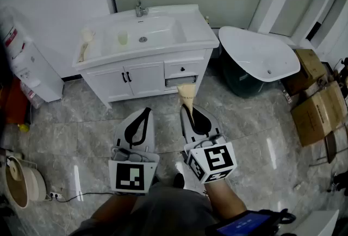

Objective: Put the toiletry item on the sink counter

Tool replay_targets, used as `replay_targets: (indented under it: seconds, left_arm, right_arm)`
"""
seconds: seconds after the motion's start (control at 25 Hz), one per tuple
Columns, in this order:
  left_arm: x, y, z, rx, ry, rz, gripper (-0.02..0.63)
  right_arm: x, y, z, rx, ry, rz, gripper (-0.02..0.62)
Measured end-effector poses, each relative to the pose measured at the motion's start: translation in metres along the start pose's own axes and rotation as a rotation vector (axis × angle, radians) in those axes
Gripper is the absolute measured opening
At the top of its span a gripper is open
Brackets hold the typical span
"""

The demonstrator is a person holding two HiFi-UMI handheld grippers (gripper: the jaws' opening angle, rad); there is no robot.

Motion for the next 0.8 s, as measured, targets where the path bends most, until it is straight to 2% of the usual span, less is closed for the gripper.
replay_targets:
  seconds: [0.8]
  left_arm:
    - [-0.029, -0.001, -0.052, 0.004, 0.032, 0.035, 0.011]
  right_arm:
    - [0.025, -0.004, -0.063, -0.08, 0.043, 0.01, 0.034]
Point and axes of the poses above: the fingertips, and each gripper's own axes: x backward along the fingers, z to its left, y out of its top, the point moved 7 cm from there along x, backward along the fingers, and after that the axes turned 5 degrees about -z, right-handed, at the moved point
